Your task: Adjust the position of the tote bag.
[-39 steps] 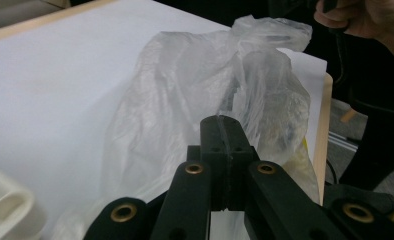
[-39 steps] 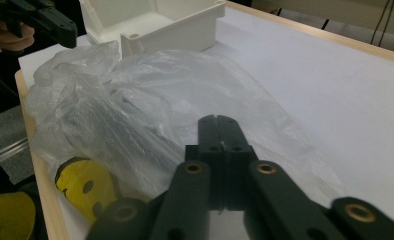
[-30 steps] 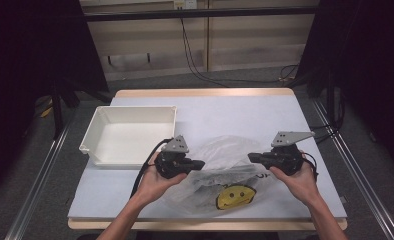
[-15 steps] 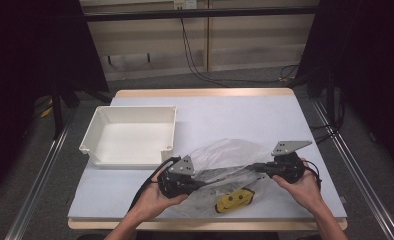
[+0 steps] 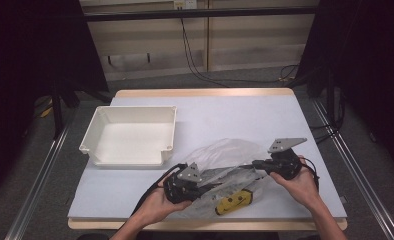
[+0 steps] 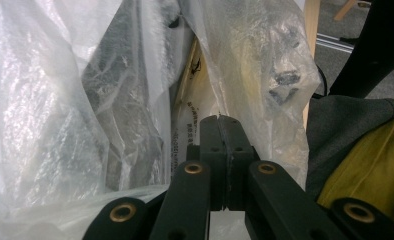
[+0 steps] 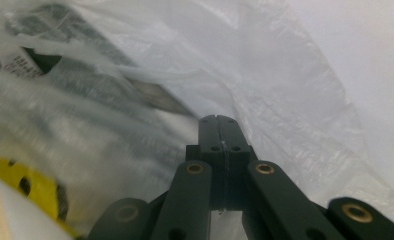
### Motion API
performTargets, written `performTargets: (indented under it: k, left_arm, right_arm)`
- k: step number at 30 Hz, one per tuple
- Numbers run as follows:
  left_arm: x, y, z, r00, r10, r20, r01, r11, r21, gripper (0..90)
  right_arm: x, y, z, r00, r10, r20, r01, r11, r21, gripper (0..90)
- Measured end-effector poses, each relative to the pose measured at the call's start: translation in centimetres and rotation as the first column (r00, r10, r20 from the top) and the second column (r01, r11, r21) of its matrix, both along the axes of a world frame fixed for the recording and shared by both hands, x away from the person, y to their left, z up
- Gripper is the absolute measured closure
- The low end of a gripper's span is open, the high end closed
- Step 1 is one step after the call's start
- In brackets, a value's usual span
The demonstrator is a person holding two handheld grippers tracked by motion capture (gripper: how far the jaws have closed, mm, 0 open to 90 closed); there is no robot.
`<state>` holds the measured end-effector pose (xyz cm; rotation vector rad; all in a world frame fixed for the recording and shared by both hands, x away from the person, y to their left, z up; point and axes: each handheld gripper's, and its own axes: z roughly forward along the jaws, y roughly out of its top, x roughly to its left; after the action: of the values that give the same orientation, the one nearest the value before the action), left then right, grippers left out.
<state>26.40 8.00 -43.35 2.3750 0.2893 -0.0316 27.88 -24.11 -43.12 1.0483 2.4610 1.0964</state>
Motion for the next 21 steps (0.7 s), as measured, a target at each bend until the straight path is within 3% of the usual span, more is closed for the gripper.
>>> performTargets:
  k: [4, 6, 10, 16, 17, 21]
  left_arm:
    - [0.8, 1.0, 0.2, 0.9992, 0.04, 0.008, -0.04, 0.9973, 0.062, 90.0]
    - [0.9, 1.8, 0.0, 0.9988, 0.046, 0.013, -0.047, 0.9966, 0.068, 90.0]
    - [1.1, 2.8, -0.4, 0.9964, 0.084, -0.001, -0.084, 0.9938, 0.073, 90.0]
    - [1.0, 2.8, -0.8, 0.9948, 0.091, 0.046, -0.096, 0.9862, 0.134, 90.0]
    - [1.1, 2.8, -1.0, 0.9921, 0.113, 0.053, -0.119, 0.9845, 0.129, 90.0]
    - [1.5, 3.1, -1.3, 0.9936, 0.112, 0.009, -0.112, 0.986, 0.123, 90.0]
  right_arm:
    - [1.3, 0.0, -0.4, 0.9996, -0.028, -0.001, 0.028, 0.9989, -0.037, 90.0]
    - [1.5, -0.3, -0.6, 0.9996, -0.021, -0.017, 0.02, 0.9991, -0.038, 90.0]
    - [1.4, -0.5, -1.3, 0.9992, -0.002, -0.04, -0.001, 0.9982, -0.06, 90.0]
    - [0.5, -0.4, -2.2, 0.9961, 0.035, -0.081, -0.045, 0.9924, -0.114, 90.0]
    - [0.3, -0.5, -2.3, 0.9957, 0.037, -0.085, -0.047, 0.9912, -0.123, 90.0]
    - [-0.6, -0.8, -2.5, 0.991, 0.069, -0.114, -0.085, 0.9863, -0.142, 90.0]
